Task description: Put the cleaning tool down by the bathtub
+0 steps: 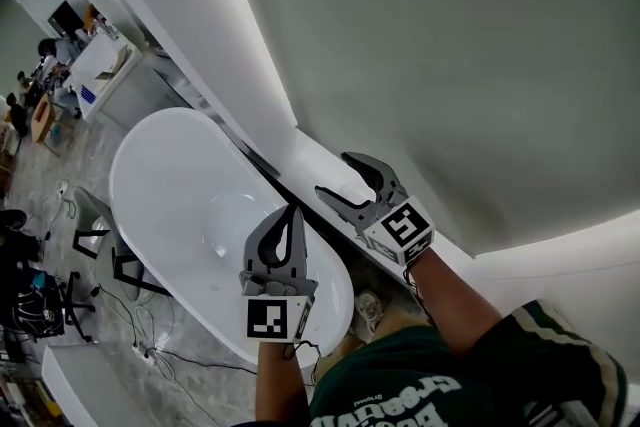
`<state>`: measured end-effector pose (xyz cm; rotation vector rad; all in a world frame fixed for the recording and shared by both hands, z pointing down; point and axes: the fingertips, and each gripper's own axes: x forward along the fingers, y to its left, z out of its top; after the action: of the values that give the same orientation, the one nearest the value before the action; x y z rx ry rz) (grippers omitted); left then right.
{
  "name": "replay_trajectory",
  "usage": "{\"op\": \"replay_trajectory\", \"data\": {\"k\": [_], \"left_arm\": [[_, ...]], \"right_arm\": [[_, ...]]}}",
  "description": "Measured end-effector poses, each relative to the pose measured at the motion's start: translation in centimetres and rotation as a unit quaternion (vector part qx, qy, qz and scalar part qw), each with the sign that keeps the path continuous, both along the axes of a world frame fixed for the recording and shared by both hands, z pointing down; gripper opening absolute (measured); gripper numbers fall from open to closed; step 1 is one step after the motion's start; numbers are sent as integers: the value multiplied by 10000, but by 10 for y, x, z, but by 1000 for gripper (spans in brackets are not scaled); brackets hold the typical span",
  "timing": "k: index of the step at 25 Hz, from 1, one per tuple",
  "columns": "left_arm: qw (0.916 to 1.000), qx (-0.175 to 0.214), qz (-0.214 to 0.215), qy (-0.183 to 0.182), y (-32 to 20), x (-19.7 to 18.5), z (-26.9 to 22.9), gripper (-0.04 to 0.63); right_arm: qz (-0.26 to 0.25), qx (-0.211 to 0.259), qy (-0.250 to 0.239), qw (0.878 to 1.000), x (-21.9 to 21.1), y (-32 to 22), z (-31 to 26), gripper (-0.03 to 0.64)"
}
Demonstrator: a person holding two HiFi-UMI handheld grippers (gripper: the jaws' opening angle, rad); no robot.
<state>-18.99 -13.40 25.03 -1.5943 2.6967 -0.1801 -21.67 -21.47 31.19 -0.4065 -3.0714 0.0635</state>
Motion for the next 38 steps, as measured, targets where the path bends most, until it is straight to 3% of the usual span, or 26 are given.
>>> {"op": "replay_trajectory", "data": {"k": [6, 21, 26, 29, 38], "left_arm": [[9995, 85, 151, -267, -4, 2, -23, 5], [9960, 131, 144, -875, -11, 12, -83, 5], [9960, 241, 30, -864, -5, 7, -88, 5], [9930, 505, 64, -1064, -2, 11, -101, 5], [9926, 482, -279, -1080, 2, 3, -110, 6]], "right_arm": [[-15, 33, -638, 9980, 10, 5, -56, 285], [7, 182, -1668, 9858, 45, 17, -158, 284], [-10, 317, -1780, 9835, 49, 15, -171, 284], [-87, 374, -1914, 9808, 56, 18, -179, 284], [-100, 204, -1950, 9805, 56, 6, -175, 281]]}}
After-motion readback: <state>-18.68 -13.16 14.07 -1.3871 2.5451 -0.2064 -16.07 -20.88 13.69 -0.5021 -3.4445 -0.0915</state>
